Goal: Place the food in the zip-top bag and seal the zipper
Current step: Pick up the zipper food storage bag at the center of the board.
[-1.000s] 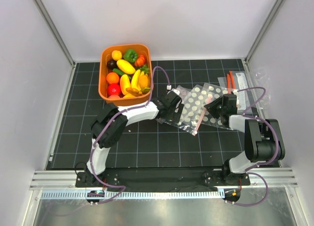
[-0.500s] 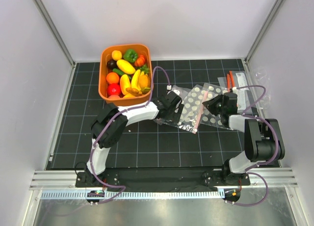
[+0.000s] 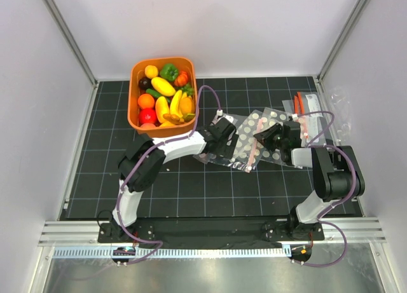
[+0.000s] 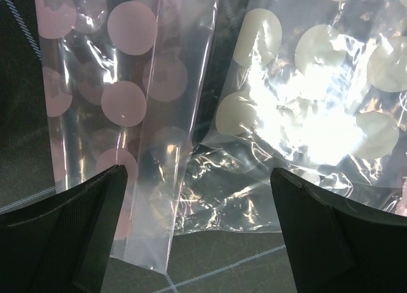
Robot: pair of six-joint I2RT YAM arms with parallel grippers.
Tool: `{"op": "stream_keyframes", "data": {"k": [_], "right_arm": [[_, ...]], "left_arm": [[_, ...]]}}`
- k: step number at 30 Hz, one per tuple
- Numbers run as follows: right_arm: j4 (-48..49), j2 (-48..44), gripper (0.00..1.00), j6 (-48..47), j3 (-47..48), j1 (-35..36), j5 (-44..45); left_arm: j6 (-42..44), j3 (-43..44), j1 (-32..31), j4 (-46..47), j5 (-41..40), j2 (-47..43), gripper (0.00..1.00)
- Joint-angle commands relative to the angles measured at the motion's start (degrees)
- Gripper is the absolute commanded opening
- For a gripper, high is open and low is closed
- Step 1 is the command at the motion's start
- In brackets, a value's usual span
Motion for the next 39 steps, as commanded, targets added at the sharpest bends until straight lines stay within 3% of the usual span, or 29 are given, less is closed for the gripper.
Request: {"op": "stream_keyframes", "data": {"k": [1,12,16,20,22,31,39], "right_arm": [[3.7,0.4,0.29,1.0,0.1,1.3,-0.7],[6.0,0.3,0.29,1.5,-0.3,2.7,-2.9],[6.7,-0.3,0.22,1.1,0.0,3.3,-4.1],[4.0,-3.8,0.04,-2.0,0.7,4.9,-2.7],[1.8,-7.2,0.01,-3.4,1.1,6.3,-0.2],[-9.9,-25.9,0.01,-11.4,0.4,9.6,7.9],[-14.8,-31.6,0.01,-13.6,1.4,14.4,13.2]], "left_arm": [[0.5,2.2,-0.3,-0.2,-0.8,-0.2,1.00],[0.9,3.2,-0.6,-0.8,-1.1,0.9,1.00],[0.9,3.3,-0.7,-0.9,-1.2,0.8,1.00],[1.0,3.2,-0.9,-1.2,-1.5,-0.2,1.00],[1.1,2.5,-1.1,-1.2,-2.1,-1.4,1.00],[-0.4,-6.8,-1.8,3.1,-3.9,-17.0,1.00],[-0.8,-17.5,-1.8,12.6,1.1,-30.9,1.00]]}}
